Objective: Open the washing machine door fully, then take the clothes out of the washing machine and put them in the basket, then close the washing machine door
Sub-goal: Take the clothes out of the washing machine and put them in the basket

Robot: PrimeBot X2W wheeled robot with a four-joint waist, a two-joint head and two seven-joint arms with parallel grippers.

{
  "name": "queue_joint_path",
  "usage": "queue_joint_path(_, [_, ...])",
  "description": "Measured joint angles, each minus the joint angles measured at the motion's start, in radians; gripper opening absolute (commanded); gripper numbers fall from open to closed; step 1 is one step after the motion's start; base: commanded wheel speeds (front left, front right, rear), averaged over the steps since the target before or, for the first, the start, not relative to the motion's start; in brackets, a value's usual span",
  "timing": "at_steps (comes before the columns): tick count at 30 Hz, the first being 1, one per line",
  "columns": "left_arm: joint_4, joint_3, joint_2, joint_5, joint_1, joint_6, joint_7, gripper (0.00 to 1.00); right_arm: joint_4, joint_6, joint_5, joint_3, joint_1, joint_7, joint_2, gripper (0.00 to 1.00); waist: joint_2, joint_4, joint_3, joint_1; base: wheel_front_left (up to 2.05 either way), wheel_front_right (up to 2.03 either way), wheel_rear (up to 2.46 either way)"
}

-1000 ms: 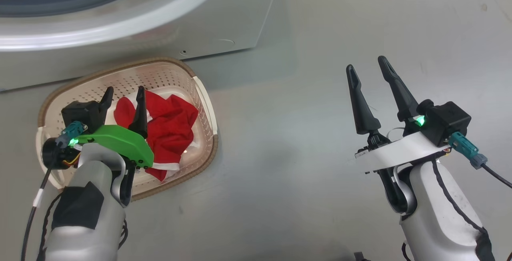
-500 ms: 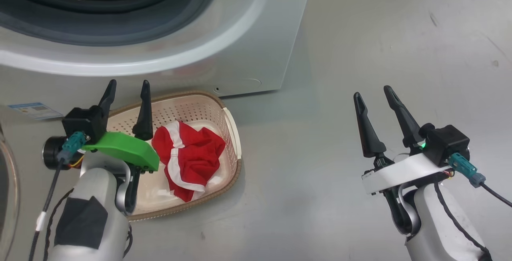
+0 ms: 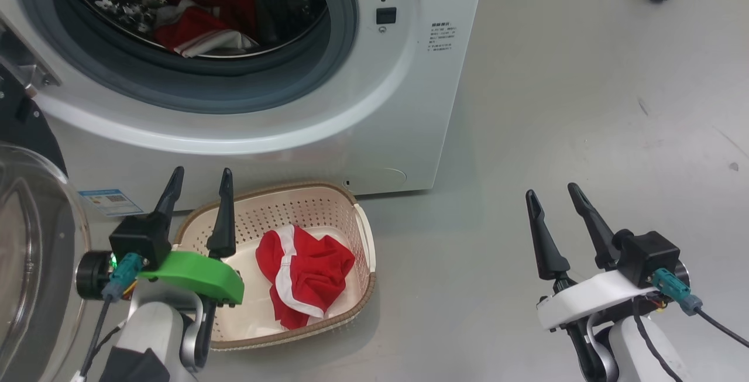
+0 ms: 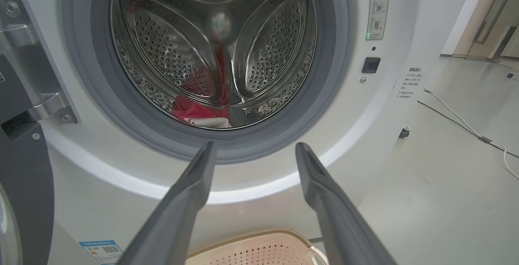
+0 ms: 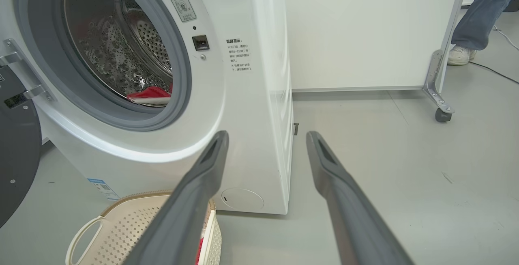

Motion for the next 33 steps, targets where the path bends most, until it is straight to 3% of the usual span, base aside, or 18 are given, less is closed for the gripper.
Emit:
queue_joint_path(16, [-0.129,-0.049,0.0,0.007,0.214,0.035,0.0,1.0,0.002,-0.001,-0.007,0.005,0.089,0.0,0.002,1.0,0.0,0.038,-0.114,0.0,0.0,0.0,0.0])
queue_joint_path(33, [-0.24,-0.055,0.001,0.013,0.301,0.07,0.005,1.0,-0.016,-0.011,-0.01,0.008,0.114,0.0,0.002,1.0,0.0,0.04,-0.123,0.0,0.0,0.0,0.0])
